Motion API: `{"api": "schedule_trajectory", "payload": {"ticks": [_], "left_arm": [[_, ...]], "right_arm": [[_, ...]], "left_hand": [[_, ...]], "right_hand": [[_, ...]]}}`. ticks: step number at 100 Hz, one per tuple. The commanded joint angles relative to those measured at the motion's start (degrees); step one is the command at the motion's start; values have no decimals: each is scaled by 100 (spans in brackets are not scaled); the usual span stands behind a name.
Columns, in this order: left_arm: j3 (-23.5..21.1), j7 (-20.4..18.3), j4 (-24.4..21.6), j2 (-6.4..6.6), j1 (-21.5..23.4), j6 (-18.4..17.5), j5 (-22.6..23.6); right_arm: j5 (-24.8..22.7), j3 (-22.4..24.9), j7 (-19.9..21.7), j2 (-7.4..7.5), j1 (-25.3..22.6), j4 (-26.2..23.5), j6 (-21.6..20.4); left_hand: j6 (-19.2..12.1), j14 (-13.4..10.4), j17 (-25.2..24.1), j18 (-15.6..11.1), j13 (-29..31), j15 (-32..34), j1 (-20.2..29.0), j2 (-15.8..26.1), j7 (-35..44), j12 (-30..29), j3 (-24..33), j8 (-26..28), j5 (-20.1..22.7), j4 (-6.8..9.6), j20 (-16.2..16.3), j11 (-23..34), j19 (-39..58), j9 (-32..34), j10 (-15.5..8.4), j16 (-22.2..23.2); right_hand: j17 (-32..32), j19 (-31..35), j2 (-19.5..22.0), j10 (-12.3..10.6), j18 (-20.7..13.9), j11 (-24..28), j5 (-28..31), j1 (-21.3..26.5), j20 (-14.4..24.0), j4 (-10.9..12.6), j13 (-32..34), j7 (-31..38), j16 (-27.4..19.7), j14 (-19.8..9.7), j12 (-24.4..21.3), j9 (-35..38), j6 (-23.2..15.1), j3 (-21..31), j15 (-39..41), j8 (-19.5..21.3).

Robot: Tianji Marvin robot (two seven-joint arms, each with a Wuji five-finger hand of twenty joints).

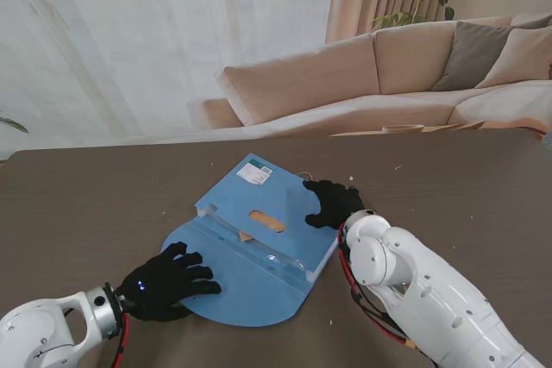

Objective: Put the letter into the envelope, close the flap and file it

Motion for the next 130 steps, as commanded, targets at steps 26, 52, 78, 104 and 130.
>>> {"api": "schedule_trajectory", "payload": {"ticks": [26, 52, 78, 104, 130], "left_arm": [[339, 489, 388, -94, -305, 515, -192], [-147, 636, 488, -119, -336, 360, -239], [-402, 701, 769, -146, -731, 256, -423], [-78, 491, 1003, -177, -1330, 419, -739], [316, 341, 945, -250, -1621, 808, -1105]], "right_arm": [[85, -159, 233, 48, 275, 400, -37], [40, -118, 386, 90, 215, 245, -141], [188, -265, 790, 165, 214, 69, -333], [511, -557, 999, 197, 195, -54, -613], [650, -708, 988, 201, 8, -326, -707]], "left_hand": [[-428, 109, 176, 158, 817, 1048, 2218, 743, 2747, 2169, -1040, 1467, 1888, 152, -90, -150, 1036, 2018, 140, 344], [-513, 47, 155, 150, 785, 1047, 2517, 892, 3179, 2552, -1314, 2447, 1763, 178, -220, -269, 1108, 2150, 62, 246], [-672, -32, 44, 122, 621, 823, 2520, 889, 2992, 2249, -1164, 2470, 2003, 157, -309, -336, 894, 1814, 4, 141], [-654, -64, 9, 100, 561, 731, 2520, 776, 2715, 1857, -818, 1946, 2141, 118, -276, -138, 783, 1477, -35, 137], [-707, -89, -33, 18, 229, 562, 1544, 551, 1177, 433, 337, 405, 1028, 154, -227, 343, 627, 471, -95, 43]], "right_hand": [[-32, 104, 181, -6, -36, 146, -133, -136, -49, -199, -137, -14, -67, -103, 71, -157, -8, -360, 95, 45], [485, 781, 153, -97, 139, 790, 339, 36, 366, -32, 508, 227, 234, 46, 334, 318, -66, -55, 468, 94], [1419, 1913, 201, 20, 330, 980, 674, 32, 960, 290, 1629, 514, 617, 322, 431, 971, -40, 242, 1049, 15], [1928, 2454, 263, 37, 372, 1097, 971, 4, 1113, 235, 2248, 731, 789, 370, 503, 1520, -72, 119, 1361, -48], [2089, 2676, 349, 40, 451, 1174, 1071, 2, 1149, 264, 2424, 873, 855, 433, 556, 1697, -102, 88, 1459, -71]]}}
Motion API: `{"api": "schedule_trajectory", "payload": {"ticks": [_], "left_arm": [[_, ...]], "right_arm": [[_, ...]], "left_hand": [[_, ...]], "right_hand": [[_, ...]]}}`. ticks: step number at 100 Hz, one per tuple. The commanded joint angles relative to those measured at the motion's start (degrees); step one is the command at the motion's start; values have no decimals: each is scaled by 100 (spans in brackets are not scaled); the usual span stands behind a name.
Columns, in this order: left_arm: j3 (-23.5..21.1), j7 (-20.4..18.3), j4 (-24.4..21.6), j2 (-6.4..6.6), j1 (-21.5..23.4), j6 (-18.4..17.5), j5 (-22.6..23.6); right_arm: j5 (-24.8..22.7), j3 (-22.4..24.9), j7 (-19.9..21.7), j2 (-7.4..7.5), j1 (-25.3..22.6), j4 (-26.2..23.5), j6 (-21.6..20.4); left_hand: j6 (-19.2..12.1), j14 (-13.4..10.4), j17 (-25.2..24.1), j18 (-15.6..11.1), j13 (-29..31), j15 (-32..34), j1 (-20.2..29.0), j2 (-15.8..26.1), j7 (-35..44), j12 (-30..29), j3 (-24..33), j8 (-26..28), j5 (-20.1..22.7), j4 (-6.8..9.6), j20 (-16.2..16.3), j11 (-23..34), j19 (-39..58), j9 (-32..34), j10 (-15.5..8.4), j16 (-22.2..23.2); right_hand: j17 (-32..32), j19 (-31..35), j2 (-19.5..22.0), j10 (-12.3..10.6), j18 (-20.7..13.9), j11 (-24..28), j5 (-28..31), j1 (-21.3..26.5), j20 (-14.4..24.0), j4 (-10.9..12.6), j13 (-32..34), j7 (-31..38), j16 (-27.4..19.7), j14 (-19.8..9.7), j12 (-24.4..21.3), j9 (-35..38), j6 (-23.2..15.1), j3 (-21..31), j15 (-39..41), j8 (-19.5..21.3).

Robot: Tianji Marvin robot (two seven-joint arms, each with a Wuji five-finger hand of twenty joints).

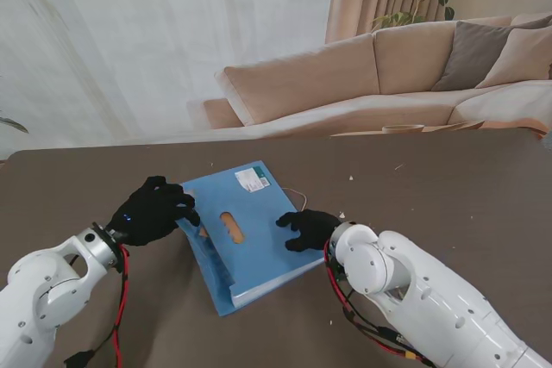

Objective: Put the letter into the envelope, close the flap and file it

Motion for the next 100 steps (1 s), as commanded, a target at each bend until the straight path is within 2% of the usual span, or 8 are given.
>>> {"api": "schedule_trajectory", "payload": {"ticks": [1, 12, 27, 35, 48, 84, 91, 100], "left_arm": [[84, -124, -120, -97, -14, 83, -23], [302, -202, -197, -118, -99, 438, -75], [675, -353, -223, -154, -271, 986, -240], [817, -470, -253, -162, -327, 1261, -269], [997, -536, -252, -190, -374, 1602, -404], [1527, -1089, -354, -182, -302, 2827, -291], [1606, -1353, -408, -156, -261, 3051, -134], [1670, -1549, -436, -138, -211, 3276, -2]], "right_arm": [[27, -110, 109, -78, -186, -127, -63], [5, -147, 89, -73, -253, -225, -114], [-10, -217, 45, -74, -309, -299, -170], [-13, -231, 24, -74, -359, -343, -180], [-24, -223, -16, -76, -433, -395, -182], [74, -219, -147, -113, -487, -426, -224], [71, -157, -206, -126, -543, -494, -214], [7, -32, -334, -148, -654, -616, -184]], "left_hand": [[-52, -91, -75, 9, -258, -131, -289, 189, -352, -649, 511, -248, -478, 158, 14, 149, -55, -387, -152, -106], [249, -91, -127, -53, -501, -232, -568, -19, -824, -835, 577, -537, -1259, 157, -3, 94, -143, -838, -142, -148], [1086, -117, -305, -183, -1007, -489, -1219, -267, -1439, -1090, 582, -960, -2469, 147, -119, -165, -542, -1807, -141, -297], [1106, -142, -414, -265, -1302, -687, -1632, -397, -1733, -1311, 543, -1057, -3199, 135, -218, -473, -879, -2278, -99, -405], [1131, -143, -463, -337, -1493, -860, -1977, -503, -2641, -1448, 539, -1101, -3303, 117, -152, -1017, -1444, -2419, -87, -436], [1197, 104, -414, -269, -1493, -975, -2046, -468, -2435, -1189, 159, -500, -3286, 146, 132, -841, -2148, -2400, -5, -322], [1242, 101, -353, -223, -1512, -1034, -2009, -324, -2084, -1210, -111, -171, -3322, 180, 237, -873, -2273, -2399, -10, -317], [1303, 96, -343, -220, -1563, -1111, -1877, -163, -1468, -1198, -492, 813, -3427, 249, 292, -960, -2441, -2439, -7, -326]], "right_hand": [[54, 169, 77, 34, -11, 79, 118, 1, 107, 109, 401, 75, 170, -822, 4, 116, -118, -60, 309, -86], [68, 220, 101, 50, 0, 72, 121, -14, 116, 112, 407, 97, 187, -810, 7, 120, -123, -94, 325, -102], [91, 283, 126, 59, 2, 65, 118, -13, 128, 120, 412, 112, 202, -803, 10, 123, -122, -126, 335, -123], [93, 303, 133, 71, 7, 63, 113, -9, 131, 126, 415, 115, 208, -799, 12, 124, -111, -141, 340, -136], [95, 324, 146, 90, 17, 54, 115, 7, 134, 136, 404, 120, 213, -781, 13, 105, -98, -150, 338, -152], [90, 367, 224, 68, 20, 100, 97, -66, 138, 51, 369, 141, 224, -786, 40, 69, -80, -353, 346, -189], [68, 386, 252, -14, -10, 254, 112, -104, 140, -151, 346, 198, 252, -826, 111, 49, -53, -617, 389, -167], [26, 438, 291, -146, -56, 712, 132, -134, 167, -341, 259, 345, 363, -889, 320, -37, -35, -876, 548, -38]]}}
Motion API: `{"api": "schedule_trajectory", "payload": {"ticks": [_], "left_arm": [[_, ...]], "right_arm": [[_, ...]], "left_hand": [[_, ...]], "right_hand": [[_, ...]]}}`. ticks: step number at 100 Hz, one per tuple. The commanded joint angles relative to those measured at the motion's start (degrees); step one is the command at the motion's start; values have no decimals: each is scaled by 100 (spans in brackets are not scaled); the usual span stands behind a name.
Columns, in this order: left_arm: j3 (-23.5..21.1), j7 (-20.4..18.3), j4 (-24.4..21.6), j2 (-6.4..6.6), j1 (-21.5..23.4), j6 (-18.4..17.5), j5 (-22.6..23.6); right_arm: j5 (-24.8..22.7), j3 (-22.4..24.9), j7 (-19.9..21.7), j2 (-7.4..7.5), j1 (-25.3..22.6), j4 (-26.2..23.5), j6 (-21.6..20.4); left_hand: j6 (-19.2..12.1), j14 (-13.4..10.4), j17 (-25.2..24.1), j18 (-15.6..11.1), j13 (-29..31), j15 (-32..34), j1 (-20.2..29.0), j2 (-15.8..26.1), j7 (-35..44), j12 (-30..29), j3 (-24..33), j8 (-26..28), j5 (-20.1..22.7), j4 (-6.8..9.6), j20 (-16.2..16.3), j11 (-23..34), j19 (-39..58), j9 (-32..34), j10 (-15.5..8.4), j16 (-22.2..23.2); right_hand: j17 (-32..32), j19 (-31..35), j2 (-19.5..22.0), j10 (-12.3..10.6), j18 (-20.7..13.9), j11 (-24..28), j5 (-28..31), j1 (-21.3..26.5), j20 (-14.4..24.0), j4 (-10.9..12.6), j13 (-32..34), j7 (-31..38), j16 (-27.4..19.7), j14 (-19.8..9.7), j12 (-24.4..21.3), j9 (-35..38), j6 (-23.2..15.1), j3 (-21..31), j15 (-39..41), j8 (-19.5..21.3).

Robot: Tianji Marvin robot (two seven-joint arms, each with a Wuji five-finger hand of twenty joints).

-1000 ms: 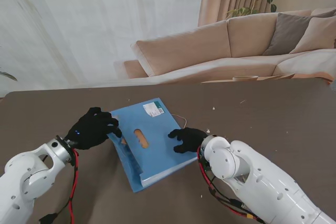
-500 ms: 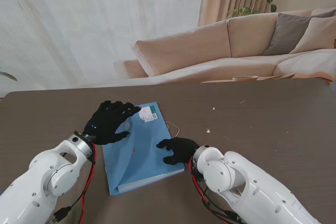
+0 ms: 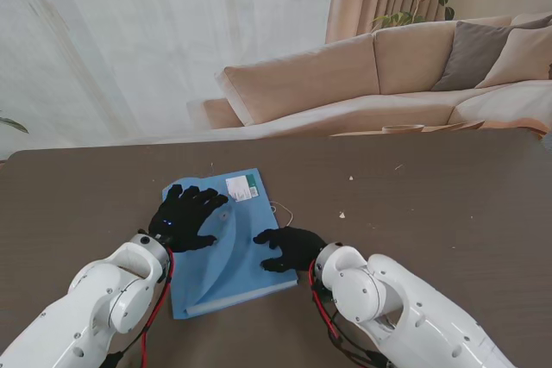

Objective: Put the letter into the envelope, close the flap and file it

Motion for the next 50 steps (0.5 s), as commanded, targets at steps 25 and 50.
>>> {"api": "schedule_trajectory", "payload": {"ticks": [25, 50], "left_arm": [[2, -83, -2, -14, 324, 567, 326], [-38, -201, 169, -32, 351, 1315, 584]], "right_arm": [[-457, 312, -466, -117, -245, -249, 214], [-771, 123, -618, -159, 239, 307, 525]], "left_hand": [[-567, 164, -418, -148, -617, -664, 459, 515, 1145, -20, -898, 614, 384, 183, 21, -175, -530, -177, 93, -235], [-1374, 818, -163, 146, -348, -904, 337, 579, 92, -43, -1503, -497, -176, 243, 8, -832, -412, -432, -184, -292]], "right_hand": [[-659, 118, 263, -178, -275, 737, -53, -110, 240, -282, -938, 151, 283, -525, 690, -611, -86, -500, 245, 486], [-1774, -1380, 220, 28, -436, -876, -385, 117, -245, 463, -2193, -758, -586, -728, -443, -1117, 12, 366, -1152, -81]]}}
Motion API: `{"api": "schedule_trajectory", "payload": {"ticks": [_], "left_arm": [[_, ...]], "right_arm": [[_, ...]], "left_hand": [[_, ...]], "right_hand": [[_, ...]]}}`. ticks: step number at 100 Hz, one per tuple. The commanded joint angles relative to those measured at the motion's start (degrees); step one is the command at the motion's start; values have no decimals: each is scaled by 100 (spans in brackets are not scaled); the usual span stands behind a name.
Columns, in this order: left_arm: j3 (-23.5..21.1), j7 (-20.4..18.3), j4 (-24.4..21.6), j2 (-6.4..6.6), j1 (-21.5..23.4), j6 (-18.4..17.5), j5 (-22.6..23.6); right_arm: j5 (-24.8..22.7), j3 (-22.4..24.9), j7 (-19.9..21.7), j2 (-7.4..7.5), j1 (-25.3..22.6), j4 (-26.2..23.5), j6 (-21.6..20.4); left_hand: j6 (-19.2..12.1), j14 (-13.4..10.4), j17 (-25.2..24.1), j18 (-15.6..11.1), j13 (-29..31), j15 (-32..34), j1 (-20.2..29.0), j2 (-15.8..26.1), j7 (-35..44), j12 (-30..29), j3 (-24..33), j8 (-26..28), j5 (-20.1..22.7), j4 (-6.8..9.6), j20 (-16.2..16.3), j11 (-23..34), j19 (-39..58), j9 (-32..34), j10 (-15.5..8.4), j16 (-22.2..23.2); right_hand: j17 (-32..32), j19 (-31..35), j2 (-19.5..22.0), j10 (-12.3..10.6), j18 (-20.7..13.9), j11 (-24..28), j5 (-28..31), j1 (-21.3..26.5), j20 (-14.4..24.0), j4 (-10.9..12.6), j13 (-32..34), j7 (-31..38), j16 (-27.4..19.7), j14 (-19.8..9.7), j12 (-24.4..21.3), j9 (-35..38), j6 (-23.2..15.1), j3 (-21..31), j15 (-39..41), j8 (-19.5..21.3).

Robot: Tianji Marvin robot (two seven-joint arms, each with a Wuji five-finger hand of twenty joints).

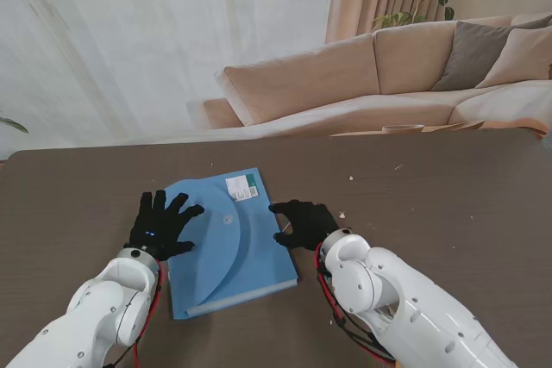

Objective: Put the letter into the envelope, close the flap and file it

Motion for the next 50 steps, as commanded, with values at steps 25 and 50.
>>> {"api": "schedule_trajectory", "payload": {"ticks": [25, 50], "left_arm": [[111, -607, 243, -24, -192, 173, -712], [376, -608, 388, -32, -389, 147, -1258]], "right_arm": [[164, -421, 326, -25, 698, 734, 162], [631, -683, 645, -16, 932, 933, -36]], "left_hand": [[-535, 495, 964, 793, 1246, 482, 137, 174, 32, 97, -161, -16, -206, 182, 319, -81, 650, -163, -266, 303], [-616, 461, 1011, 854, 1554, 1243, 297, 38, 372, 88, 510, -14, -282, 152, 80, 39, 1785, -122, -266, 408]], "right_hand": [[-513, -955, 19, -94, -130, -77, -218, -12, -398, 544, -385, -26, -452, -285, -88, 783, -4, 632, -467, -89], [-350, -925, 38, -274, -19, -211, -32, -41, -476, 569, 142, 66, -562, -298, -102, 1971, 46, 640, -406, -151]]}}
